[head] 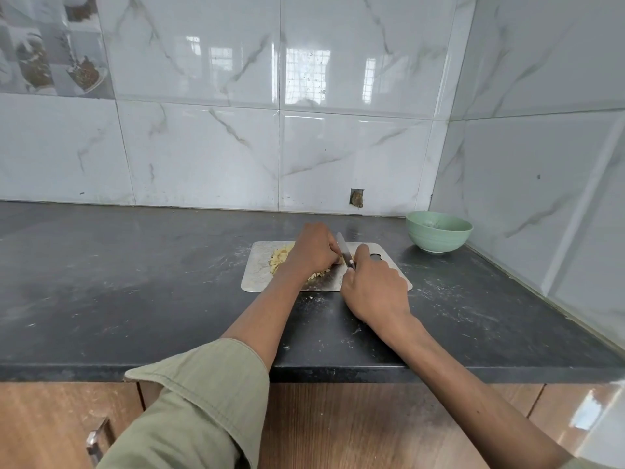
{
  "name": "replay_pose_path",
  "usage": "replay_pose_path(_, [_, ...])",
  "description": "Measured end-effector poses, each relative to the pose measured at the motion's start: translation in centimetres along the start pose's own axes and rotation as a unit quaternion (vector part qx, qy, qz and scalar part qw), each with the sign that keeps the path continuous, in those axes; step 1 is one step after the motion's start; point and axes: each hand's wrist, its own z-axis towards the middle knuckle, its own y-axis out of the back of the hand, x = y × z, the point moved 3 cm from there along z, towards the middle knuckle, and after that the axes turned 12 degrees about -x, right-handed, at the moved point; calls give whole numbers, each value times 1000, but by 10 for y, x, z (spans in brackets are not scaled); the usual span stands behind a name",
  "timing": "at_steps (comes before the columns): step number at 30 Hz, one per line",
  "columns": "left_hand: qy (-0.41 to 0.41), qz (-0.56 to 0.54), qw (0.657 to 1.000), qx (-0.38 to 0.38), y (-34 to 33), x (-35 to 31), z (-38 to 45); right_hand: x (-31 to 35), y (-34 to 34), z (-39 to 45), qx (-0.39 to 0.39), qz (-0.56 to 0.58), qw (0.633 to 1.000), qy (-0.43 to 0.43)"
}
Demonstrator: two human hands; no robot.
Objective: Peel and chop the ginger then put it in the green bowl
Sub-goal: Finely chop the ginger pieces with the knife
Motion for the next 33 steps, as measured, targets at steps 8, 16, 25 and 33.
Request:
replay_pose_path(8, [-1,-5,1000,8,-1,1,-1,1,-3,2,15,-6,1000,13])
replay_pose_path(16, [-9,-13,1000,16,2,-2,-4,0,-7,11,34,5,999,13])
replay_pose_path(25, [5,-17,1000,3,-2,1,-3,3,-2,1,1,-42,999,29])
replay_pose_path(33, [1,-7,1000,-1,-1,0,-1,1,-3,2,16,-41,999,-5])
